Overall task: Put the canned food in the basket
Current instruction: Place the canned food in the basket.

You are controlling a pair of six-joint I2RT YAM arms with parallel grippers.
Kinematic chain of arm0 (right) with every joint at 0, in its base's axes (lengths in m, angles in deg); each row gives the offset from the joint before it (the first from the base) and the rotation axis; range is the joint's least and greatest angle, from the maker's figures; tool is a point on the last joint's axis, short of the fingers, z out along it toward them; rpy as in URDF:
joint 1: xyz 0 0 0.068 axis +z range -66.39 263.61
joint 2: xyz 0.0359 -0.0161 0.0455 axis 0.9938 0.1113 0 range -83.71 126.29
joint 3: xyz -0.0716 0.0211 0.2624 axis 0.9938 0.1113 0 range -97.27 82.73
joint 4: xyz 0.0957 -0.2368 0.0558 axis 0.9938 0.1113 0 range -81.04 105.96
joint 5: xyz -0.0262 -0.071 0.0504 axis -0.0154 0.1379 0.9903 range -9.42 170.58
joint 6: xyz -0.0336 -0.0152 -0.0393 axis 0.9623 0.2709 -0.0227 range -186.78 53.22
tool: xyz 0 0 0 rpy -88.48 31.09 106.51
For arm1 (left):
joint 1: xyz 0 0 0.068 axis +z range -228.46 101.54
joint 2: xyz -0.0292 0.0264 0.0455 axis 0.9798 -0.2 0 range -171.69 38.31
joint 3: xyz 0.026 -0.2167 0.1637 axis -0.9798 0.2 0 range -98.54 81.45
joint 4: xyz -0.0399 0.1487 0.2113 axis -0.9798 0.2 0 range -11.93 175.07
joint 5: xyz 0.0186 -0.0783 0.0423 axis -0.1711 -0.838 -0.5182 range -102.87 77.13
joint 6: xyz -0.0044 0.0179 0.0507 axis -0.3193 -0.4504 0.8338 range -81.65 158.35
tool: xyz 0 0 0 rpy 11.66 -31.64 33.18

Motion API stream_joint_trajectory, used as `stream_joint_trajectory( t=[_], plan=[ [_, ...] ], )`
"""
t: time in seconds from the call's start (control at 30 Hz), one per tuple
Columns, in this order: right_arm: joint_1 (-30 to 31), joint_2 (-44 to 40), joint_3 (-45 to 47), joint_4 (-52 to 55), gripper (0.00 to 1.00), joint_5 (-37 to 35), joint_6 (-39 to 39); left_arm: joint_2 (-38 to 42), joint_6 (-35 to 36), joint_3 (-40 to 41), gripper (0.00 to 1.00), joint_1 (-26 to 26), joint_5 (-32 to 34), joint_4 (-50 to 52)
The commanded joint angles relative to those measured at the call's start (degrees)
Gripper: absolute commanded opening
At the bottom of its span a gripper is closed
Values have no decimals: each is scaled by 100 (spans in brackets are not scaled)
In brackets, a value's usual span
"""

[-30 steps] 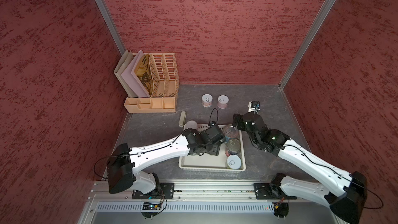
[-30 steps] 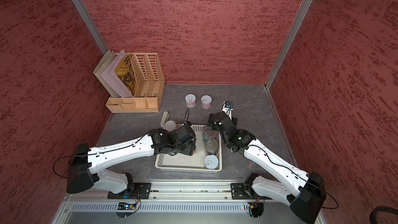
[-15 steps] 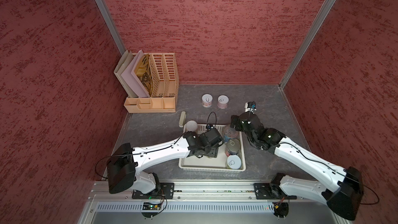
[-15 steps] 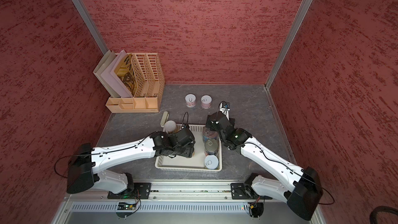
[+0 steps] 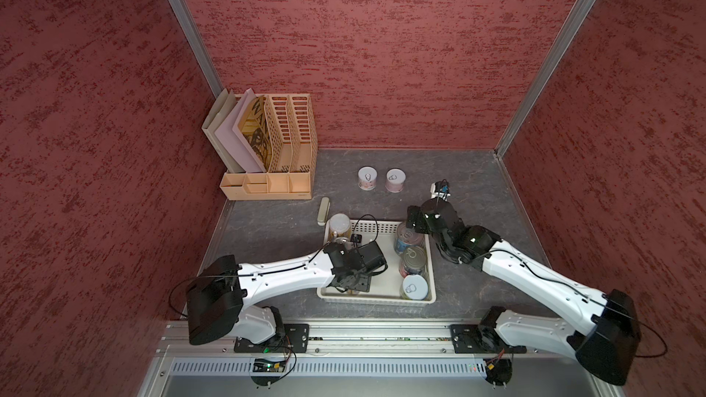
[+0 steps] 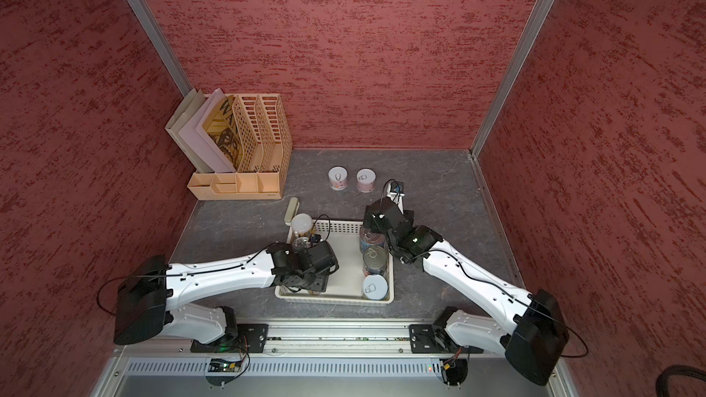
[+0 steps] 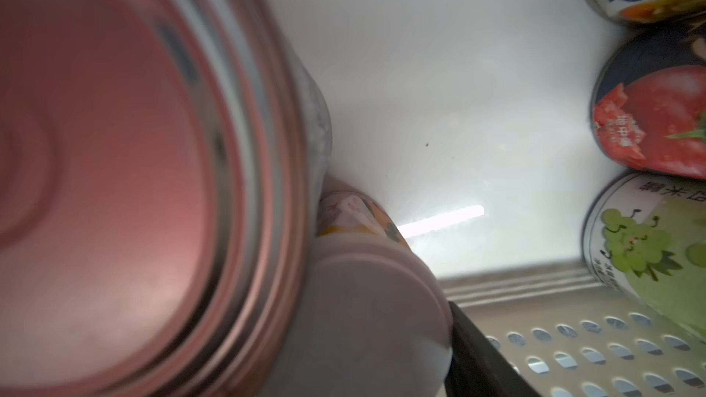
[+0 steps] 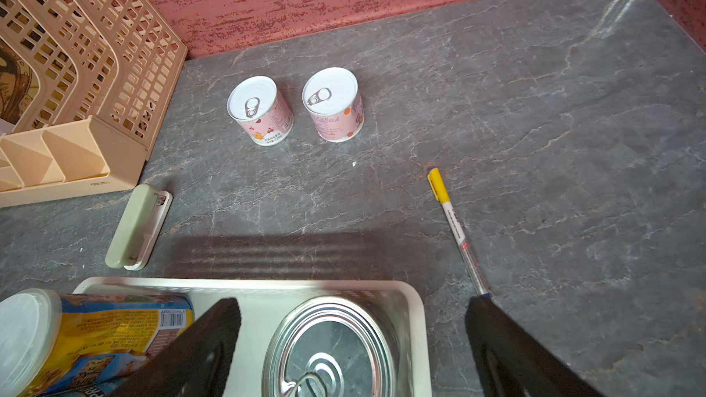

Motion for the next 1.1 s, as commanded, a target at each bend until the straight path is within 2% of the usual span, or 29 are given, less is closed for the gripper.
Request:
stream_joint_trajectory(
  t=[0.0, 0.23, 0.47, 0.77, 0.97, 1.07],
  plan=[
    [-41, 84, -179, -91, 98, 90, 3, 320, -152, 122, 30, 5, 255, 65],
    [-43, 197, -207, -87, 98, 116, 12, 674, -378, 438, 31, 9, 448, 364],
    [-43, 294, -240, -91, 98, 143, 12, 798, -496, 578, 40, 41, 618, 619],
    [-43, 406, -278, -99, 98, 159, 29, 837, -504, 721, 67, 83, 583, 581],
    [-48, 451, -297, -91, 98, 178, 38, 1010, -504, 705, 79, 97, 582, 690],
    [-46, 452, -303, -92, 98, 178, 38, 1146, -429, 606, 92, 115, 650, 792]
  ],
)
